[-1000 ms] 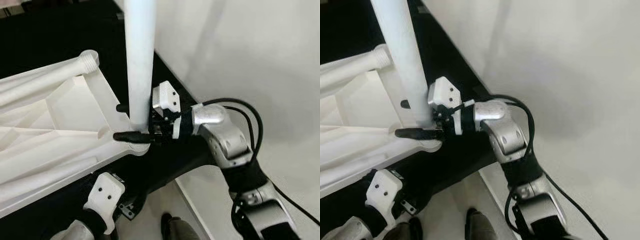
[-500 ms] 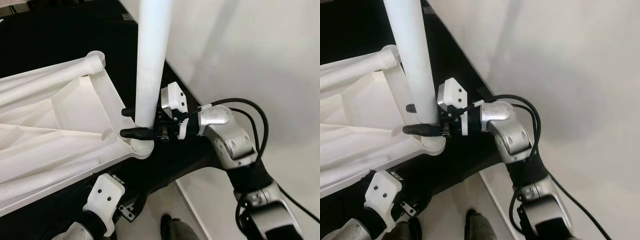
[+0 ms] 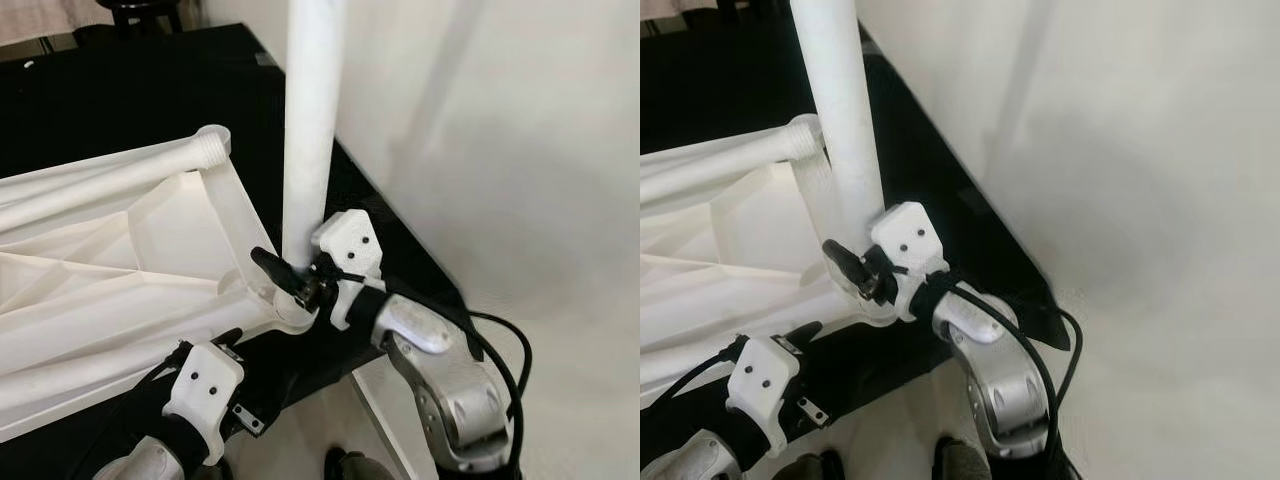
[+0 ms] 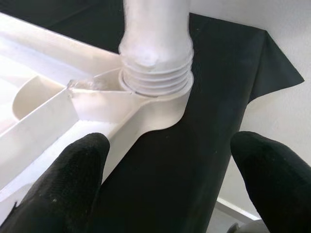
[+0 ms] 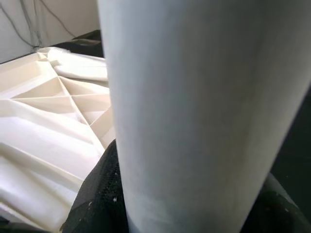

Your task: Building children table

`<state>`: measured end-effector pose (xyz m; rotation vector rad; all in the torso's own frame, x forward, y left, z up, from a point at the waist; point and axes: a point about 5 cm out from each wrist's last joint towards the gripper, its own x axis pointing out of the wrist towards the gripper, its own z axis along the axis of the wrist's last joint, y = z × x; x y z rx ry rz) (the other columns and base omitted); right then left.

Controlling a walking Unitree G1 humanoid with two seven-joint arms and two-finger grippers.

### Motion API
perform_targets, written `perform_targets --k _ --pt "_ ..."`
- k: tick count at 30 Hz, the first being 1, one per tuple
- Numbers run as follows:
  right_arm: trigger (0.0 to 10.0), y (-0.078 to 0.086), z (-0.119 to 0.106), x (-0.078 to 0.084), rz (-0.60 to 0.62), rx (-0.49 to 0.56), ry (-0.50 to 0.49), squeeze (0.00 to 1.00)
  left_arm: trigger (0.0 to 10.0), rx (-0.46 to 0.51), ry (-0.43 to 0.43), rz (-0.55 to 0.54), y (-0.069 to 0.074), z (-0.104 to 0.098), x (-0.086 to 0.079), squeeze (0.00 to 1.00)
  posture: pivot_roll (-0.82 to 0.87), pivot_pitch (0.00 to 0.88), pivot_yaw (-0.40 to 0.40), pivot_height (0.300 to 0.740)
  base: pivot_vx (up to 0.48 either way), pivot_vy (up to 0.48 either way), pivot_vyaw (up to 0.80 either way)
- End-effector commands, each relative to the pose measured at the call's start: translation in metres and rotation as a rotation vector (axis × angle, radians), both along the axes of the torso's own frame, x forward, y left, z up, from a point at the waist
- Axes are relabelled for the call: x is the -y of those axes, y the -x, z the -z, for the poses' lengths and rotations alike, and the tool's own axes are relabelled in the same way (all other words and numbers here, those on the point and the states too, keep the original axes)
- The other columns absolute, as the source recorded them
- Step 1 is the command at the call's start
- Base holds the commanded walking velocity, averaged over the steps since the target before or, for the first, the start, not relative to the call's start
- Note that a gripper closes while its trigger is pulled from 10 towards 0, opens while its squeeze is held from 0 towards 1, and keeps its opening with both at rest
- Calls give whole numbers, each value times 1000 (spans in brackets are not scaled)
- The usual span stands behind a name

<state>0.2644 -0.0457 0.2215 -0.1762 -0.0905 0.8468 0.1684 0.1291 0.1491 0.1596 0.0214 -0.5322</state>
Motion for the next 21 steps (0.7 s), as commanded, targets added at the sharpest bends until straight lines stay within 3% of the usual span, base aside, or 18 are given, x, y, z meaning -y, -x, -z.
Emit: perform_targets --k 1,4,5,6,8,9,10,11,13,16,19,20,21 --pt "10000 -10 33 14 55 -191 64 1000 10000 -18 -3 -10 2 5 -1 0 -210 266 -97 740 0 0 0" --pt "10000 -8 27 13 35 -207 31 1000 10000 -18 -2 -8 2 5 -1 0 -210 267 -98 740 0 0 0" --pt "10000 -14 14 11 -101 -147 8 1000 10000 -20 0 -3 2 5 0 0 -207 266 -99 740 0 0 0" --pt "10000 -14 14 11 -101 -147 8 1000 10000 -20 0 -3 2 5 0 0 -207 266 -99 740 0 0 0" --pt "10000 -21 -1 14 -317 -83 19 1000 10000 -20 3 0 3 5 1 0 -197 268 -101 740 0 0 0" --pt "10000 -23 -7 16 -405 -60 42 584 10000 -20 4 0 3 5 2 0 -196 268 -102 740 0 0 0" --pt "10000 -23 -7 16 -405 -60 42 584 10000 -20 4 0 3 5 2 0 -196 268 -102 740 0 0 0" --pt "10000 -25 -11 19 -476 -25 75 0 10000 -20 5 0 4 5 2 0 -194 269 -101 740 0 0 0" --pt "10000 -27 -14 20 -524 -13 101 0 10000 -19 6 0 4 5 3 0 -192 270 -103 740 0 0 0" --pt "10000 -32 -19 20 -703 13 178 0 10000 -19 9 -2 6 4 4 0 -183 274 -105 740 0 0 0" --pt "10000 -36 -23 19 -751 10 193 0 10000 -20 11 -3 7 4 4 0 -178 276 -107 740 0 0 0" --pt "8706 -42 -26 18 -768 13 195 0 10000 -20 11 -2 7 4 5 0 -176 279 -106 740 0 0 0" --pt "8706 -42 -26 18 -768 13 195 0 10000 -20 11 -2 7 4 5 0 -176 279 -106 740 0 0 0"
